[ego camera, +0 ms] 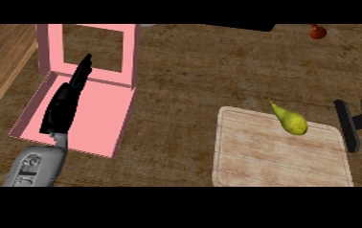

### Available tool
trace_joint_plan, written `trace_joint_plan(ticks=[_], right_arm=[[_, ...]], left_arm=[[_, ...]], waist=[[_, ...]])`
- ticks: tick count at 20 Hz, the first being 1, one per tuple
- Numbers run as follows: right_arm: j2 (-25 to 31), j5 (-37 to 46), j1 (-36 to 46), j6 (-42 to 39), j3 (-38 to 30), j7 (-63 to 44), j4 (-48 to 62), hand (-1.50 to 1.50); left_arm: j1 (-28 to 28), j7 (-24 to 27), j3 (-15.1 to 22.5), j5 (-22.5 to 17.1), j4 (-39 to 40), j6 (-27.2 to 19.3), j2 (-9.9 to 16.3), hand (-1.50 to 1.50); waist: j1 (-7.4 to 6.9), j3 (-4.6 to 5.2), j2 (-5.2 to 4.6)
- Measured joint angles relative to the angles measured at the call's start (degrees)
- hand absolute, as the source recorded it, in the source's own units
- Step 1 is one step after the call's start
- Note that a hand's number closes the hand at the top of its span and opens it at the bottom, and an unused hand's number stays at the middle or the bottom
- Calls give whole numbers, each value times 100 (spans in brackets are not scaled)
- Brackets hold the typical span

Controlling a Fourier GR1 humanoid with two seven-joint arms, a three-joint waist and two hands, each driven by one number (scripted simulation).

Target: Pick the bell pepper from the cutting board and place it in the tiered basket

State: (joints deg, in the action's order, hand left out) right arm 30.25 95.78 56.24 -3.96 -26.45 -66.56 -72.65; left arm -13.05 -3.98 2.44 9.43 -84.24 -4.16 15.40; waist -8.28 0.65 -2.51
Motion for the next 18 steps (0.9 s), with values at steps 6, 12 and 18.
trace_joint_plan(ticks=[6,12,18], right_arm=[[331,583,1249,-158,-268,64,1276,150],[644,1153,1959,-268,-407,143,2571,150],[1123,1829,2235,-643,-437,216,3549,150]], left_arm=[[-83,-33,-5,12,108,-22,-51,0],[-91,-15,-111,-10,199,-74,-55,0],[-7,-41,-159,-1,170,-91,-26,0]], waist=[[45,-28,21],[192,-43,43],[324,-49,88]])
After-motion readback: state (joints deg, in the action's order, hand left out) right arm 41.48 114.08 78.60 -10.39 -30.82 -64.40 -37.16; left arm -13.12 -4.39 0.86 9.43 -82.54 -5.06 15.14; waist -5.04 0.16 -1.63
